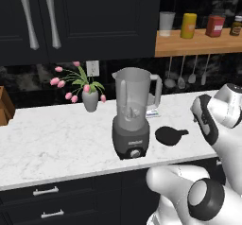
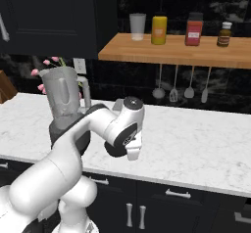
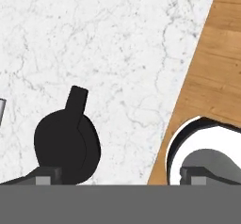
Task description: Close the lid blender by securely placing the lid on top.
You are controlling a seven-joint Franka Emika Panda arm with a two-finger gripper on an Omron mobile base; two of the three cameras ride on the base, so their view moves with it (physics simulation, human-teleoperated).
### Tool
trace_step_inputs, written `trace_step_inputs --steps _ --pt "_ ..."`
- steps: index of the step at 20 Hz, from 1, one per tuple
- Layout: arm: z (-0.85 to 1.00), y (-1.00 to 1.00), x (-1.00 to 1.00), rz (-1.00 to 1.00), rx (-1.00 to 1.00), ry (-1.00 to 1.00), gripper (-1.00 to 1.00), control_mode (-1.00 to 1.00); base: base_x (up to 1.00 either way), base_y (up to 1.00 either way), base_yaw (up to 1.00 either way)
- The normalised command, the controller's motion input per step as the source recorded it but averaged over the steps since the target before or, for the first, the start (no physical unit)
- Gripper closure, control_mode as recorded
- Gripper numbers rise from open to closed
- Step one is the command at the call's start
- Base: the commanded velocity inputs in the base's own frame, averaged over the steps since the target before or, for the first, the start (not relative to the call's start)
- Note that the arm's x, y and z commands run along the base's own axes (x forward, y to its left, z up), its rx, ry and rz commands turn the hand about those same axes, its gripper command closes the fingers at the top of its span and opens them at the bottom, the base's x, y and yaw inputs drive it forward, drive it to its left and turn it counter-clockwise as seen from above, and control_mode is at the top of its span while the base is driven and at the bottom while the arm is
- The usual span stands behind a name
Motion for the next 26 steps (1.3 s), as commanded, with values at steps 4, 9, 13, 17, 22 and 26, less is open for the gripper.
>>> trace_step_inputs --steps 4,9,13,17,22,26 --pt "-0.29 0.14 0.33 0.0 0.0 0.0 -1.0 -1.0 0.0 0.0 0.0" --pt "-0.26 0.06 0.35 0.0 0.0 0.0 -1.0 -1.0 0.0 0.0 0.0" --pt "-0.25 0.0 0.34 0.0 0.01 0.0 -1.0 -1.0 0.0 0.0 0.0" --pt "-0.22 0.0 0.34 0.0 0.02 0.0 -1.0 -1.0 0.0 0.0 0.0" --pt "-0.23 0.0 0.37 0.0 0.02 0.0 -1.0 -1.0 0.0 0.0 0.0" --pt "-0.23 -0.09 0.32 0.0 0.05 0.0 -1.0 -1.0 0.0 0.0 0.0"
